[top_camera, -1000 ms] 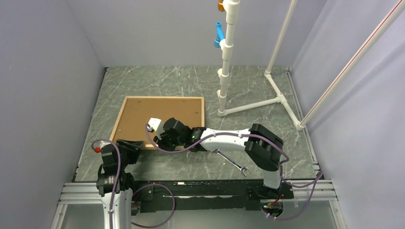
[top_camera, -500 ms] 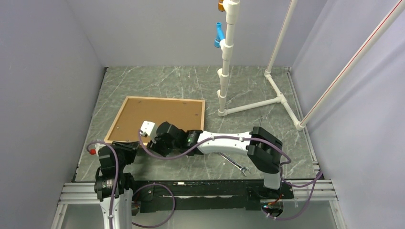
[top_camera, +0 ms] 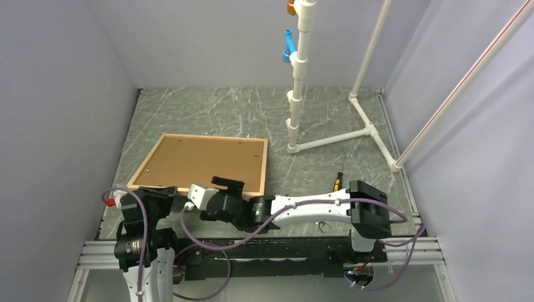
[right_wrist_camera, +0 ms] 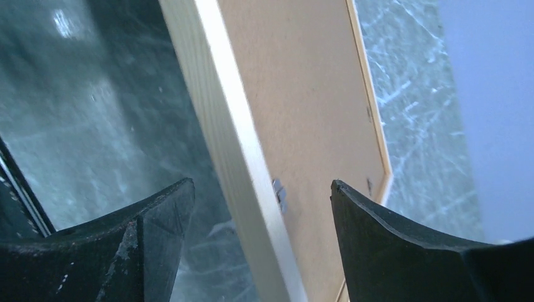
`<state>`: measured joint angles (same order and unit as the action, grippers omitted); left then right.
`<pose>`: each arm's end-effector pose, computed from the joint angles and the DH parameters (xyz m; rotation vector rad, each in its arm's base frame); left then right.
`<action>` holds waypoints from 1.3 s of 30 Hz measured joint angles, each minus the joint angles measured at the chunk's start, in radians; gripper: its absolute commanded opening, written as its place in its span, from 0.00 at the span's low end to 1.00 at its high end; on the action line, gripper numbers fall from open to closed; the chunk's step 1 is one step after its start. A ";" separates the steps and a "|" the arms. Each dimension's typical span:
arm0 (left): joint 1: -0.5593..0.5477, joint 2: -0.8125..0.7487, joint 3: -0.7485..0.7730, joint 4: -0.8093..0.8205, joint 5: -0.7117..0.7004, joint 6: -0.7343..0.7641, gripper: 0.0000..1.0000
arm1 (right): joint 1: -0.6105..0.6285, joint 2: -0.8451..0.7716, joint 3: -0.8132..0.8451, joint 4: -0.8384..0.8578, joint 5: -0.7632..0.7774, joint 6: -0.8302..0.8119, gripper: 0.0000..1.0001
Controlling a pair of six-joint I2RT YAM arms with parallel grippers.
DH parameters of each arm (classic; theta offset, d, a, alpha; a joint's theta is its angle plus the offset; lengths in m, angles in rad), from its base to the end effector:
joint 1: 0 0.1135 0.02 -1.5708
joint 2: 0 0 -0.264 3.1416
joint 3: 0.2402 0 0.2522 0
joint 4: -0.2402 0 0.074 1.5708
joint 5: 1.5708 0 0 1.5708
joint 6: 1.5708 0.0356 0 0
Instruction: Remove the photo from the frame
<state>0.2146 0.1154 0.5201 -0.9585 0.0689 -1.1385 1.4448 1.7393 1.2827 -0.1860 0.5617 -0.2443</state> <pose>0.0518 0.0088 0.2379 -1.3358 1.7307 -0.6105 0.0683 0.3884 0.2572 -1.3573 1.6078 0.0931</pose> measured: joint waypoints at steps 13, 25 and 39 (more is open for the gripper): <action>0.000 0.025 0.051 -0.063 -0.022 0.004 0.00 | 0.079 0.167 -0.014 0.028 0.359 -0.251 0.59; 0.000 0.036 0.082 -0.081 -0.036 0.032 0.16 | 0.077 0.232 0.091 0.006 0.425 -0.378 0.00; 0.000 0.266 0.702 -0.120 -0.126 0.380 0.92 | 0.038 0.256 0.254 -0.223 0.344 -0.358 0.00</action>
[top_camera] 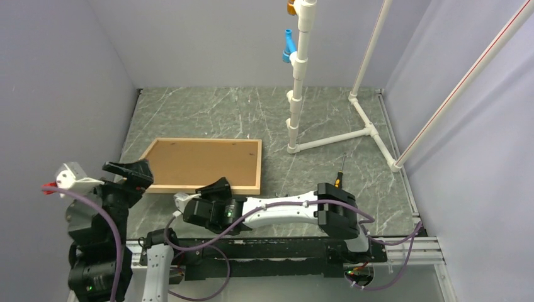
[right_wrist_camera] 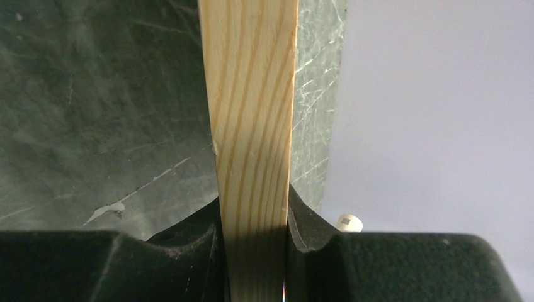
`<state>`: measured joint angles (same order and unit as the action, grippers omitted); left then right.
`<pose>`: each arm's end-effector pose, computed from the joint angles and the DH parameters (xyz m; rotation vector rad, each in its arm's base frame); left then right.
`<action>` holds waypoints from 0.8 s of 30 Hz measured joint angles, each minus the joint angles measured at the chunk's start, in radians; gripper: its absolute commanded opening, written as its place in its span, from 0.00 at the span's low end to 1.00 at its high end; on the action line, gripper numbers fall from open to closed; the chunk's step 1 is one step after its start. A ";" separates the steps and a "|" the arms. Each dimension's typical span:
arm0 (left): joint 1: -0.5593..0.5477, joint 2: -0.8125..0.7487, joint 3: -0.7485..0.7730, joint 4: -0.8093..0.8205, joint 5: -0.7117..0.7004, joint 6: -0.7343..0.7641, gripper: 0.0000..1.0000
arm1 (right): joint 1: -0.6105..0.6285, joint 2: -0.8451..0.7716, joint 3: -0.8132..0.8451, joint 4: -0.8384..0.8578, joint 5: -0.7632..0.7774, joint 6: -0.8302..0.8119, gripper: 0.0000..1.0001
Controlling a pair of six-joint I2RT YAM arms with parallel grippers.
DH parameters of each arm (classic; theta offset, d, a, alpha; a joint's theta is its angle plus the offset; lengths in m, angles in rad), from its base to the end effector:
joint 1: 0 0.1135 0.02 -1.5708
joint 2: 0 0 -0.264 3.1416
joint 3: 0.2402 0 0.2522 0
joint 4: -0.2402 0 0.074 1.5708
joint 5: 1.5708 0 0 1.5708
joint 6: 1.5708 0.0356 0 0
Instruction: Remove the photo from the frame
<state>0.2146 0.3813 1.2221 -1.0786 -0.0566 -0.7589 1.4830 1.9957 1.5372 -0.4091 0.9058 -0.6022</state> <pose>-0.0004 0.0020 0.4085 -0.8873 1.5901 -0.3353 0.0662 0.4330 0.2262 -1.6112 1.3705 -0.5910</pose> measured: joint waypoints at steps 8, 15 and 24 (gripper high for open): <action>0.000 0.047 0.257 -0.037 -0.077 0.159 0.92 | -0.034 0.021 0.236 -0.230 -0.107 0.048 0.00; 0.000 0.048 0.292 -0.056 -0.135 0.232 0.92 | -0.037 0.061 0.490 -0.484 -0.235 0.126 0.00; 0.000 0.051 0.226 -0.051 -0.150 0.261 0.92 | -0.104 0.076 0.702 -0.661 -0.437 0.212 0.00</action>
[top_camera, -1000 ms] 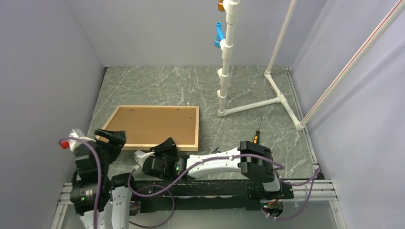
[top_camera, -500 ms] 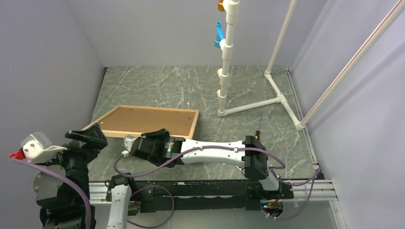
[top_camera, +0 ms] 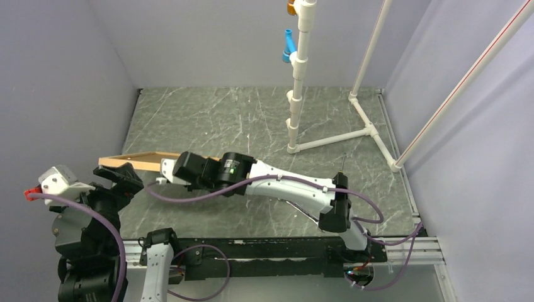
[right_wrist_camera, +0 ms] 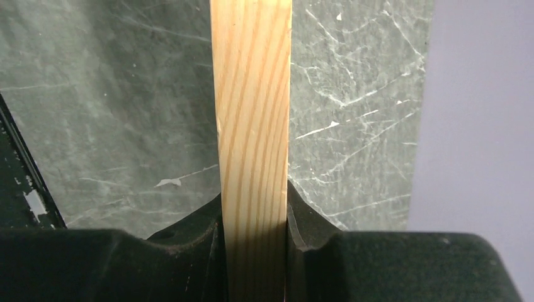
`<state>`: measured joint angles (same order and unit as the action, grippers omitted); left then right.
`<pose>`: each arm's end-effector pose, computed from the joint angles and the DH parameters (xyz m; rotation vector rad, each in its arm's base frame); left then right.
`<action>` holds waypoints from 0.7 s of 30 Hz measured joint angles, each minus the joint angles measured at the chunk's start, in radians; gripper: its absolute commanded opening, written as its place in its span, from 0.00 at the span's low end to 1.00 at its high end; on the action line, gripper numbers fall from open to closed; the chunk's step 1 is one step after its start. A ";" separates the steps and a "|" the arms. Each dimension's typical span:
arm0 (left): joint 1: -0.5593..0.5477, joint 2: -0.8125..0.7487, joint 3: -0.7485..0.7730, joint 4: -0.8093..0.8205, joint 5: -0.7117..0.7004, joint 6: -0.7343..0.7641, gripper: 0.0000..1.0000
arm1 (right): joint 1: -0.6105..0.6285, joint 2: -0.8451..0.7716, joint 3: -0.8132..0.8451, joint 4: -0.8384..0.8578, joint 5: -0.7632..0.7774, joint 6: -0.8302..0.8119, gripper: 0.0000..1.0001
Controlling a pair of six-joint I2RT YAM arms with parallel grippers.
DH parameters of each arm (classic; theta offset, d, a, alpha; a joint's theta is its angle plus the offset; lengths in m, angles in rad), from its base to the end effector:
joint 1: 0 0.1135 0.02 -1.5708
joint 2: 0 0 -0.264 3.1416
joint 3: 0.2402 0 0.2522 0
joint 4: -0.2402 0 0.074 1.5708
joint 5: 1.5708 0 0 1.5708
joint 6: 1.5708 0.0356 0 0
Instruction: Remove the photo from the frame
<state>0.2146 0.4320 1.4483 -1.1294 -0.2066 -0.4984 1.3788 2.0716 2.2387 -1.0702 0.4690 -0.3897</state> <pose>-0.0344 0.0000 0.4516 -0.7296 1.5151 -0.0396 0.1005 0.4326 0.3619 -1.6879 1.6341 -0.1069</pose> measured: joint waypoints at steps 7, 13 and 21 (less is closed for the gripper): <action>0.000 0.020 -0.043 0.021 0.010 0.000 0.91 | -0.115 -0.004 0.075 -0.021 -0.182 0.003 0.00; 0.000 0.053 -0.057 0.035 0.027 -0.001 0.90 | -0.240 -0.004 0.153 -0.071 -0.321 0.005 0.00; 0.000 0.084 -0.066 0.070 0.043 -0.001 0.90 | -0.393 -0.003 0.224 -0.097 -0.445 0.068 0.00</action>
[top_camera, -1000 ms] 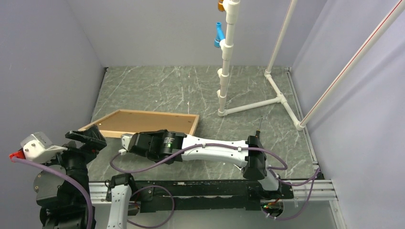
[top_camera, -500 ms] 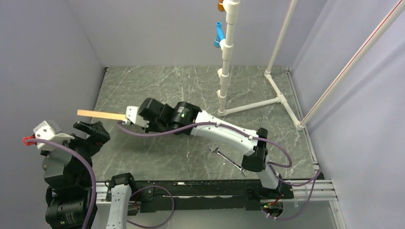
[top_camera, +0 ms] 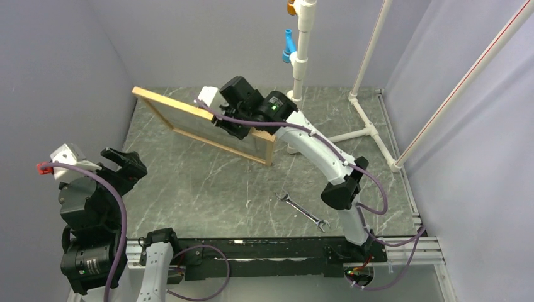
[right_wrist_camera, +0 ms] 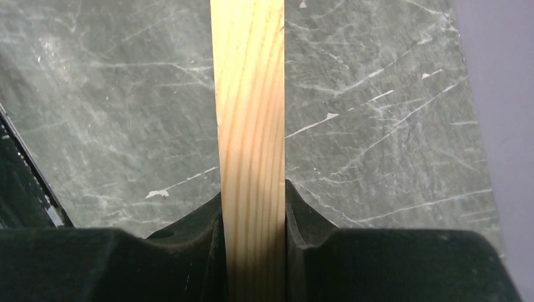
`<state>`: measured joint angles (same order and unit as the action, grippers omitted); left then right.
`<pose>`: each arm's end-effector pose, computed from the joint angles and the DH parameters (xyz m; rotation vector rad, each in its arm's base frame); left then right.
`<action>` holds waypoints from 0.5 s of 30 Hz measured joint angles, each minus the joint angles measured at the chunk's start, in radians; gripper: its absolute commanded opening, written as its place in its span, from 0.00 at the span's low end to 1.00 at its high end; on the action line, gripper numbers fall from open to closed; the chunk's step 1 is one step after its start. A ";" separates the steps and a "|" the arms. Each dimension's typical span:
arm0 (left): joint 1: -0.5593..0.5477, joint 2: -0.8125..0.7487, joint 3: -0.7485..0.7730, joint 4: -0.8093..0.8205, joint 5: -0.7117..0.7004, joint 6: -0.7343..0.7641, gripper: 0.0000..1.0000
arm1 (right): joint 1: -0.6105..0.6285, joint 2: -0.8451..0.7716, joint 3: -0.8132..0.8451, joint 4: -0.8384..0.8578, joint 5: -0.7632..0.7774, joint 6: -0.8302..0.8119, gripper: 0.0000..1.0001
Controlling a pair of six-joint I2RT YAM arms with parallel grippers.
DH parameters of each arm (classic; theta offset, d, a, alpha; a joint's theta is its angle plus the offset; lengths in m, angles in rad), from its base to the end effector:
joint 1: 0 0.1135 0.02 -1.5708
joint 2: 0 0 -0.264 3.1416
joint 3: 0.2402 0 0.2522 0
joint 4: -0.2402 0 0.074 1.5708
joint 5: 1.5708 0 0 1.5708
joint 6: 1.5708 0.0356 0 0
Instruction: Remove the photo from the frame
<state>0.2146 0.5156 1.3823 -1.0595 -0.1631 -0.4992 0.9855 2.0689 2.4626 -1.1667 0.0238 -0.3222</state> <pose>0.0088 0.0078 0.4483 -0.7248 1.6054 -0.0631 0.2370 0.3561 0.4183 -1.4280 1.8830 0.2977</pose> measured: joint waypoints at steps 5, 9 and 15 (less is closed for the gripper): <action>0.000 0.000 -0.021 0.000 0.010 0.000 0.90 | -0.060 0.008 0.032 0.001 -0.036 0.071 0.00; 0.000 -0.001 -0.021 0.000 0.010 0.000 0.90 | -0.093 0.027 0.070 -0.001 -0.049 0.143 0.00; 0.000 -0.001 -0.021 0.000 0.012 0.000 0.90 | -0.136 0.027 0.078 0.009 -0.108 0.303 0.00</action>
<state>0.2146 0.5144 1.3609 -1.0592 -0.1509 -0.4992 0.8494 2.0964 2.5408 -1.1580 -0.0845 -0.0193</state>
